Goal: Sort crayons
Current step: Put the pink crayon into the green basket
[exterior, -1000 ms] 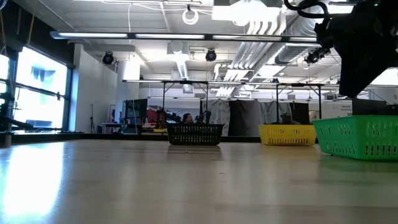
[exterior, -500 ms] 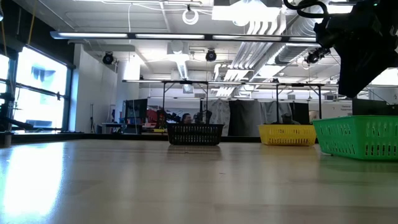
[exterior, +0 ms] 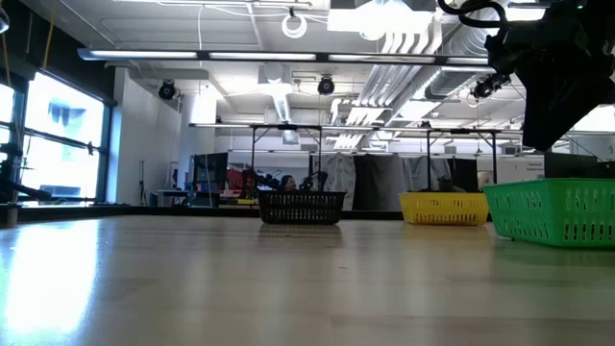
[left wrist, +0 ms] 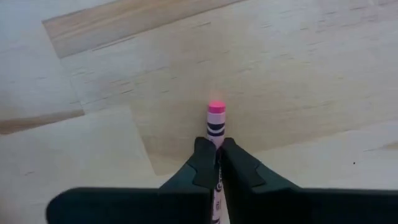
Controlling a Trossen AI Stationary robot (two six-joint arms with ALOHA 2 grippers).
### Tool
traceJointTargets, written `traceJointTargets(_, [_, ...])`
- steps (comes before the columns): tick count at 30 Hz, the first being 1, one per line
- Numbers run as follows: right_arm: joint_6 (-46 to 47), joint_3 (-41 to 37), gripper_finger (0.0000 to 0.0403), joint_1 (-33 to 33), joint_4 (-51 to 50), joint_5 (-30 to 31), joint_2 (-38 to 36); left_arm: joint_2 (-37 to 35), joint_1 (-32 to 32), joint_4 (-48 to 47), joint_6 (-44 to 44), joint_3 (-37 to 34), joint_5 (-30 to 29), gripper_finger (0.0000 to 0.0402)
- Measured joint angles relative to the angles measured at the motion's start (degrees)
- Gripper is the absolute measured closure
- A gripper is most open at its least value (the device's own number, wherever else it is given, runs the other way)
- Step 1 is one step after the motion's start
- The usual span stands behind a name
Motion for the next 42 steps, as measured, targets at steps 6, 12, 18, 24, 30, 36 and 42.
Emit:
traceJointTargets(6, [-0.01, 0.0, 0.0274, 0.0, -0.01, -2.78, -0.21, -0.78, 1.51, -0.93, 2.57, 3.1, -5.09, 0.0399])
traceJointTargets(12, [-0.06, 0.0, 0.0274, 0.0, 0.01, -3.87, -4.1, -5.82, 3.78, -2.09, 6.21, 4.92, -19.23, 0.0401])
traceJointTargets(18, [-0.46, 0.0, 0.0274, -0.08, 3.93, 5.63, -11.15, -12.04, 10.9, -0.64, 18.26, 5.64, -38.21, 0.0401])
traceJointTargets(24, [-8.71, 0.11, 0.0274, -2.07, 17.12, 13.98, -13.95, -15.99, 24.57, 14.63, 44.47, 5.66, -46.22, 0.0401])
traceJointTargets(30, [-19.46, 0.11, 0.0274, -5.91, 27.05, 14.39, -13.24, -15.71, 37.29, 46.0, 74.7, 5.81, -39.43, 0.0401])
traceJointTargets(36, [-26.48, 0.11, 0.0274, -11.35, 38.29, 13.08, -13.39, -15.68, 44.75, 57.77, 84.36, 6.5, -31.62, 0.0401])
traceJointTargets(42, [-30.94, 0.13, 0.0274, -16.61, 51.74, 7.83, -10.95, -15.64, 48.09, 54.27, 86.53, 10.04, -28.29, 0.0401])
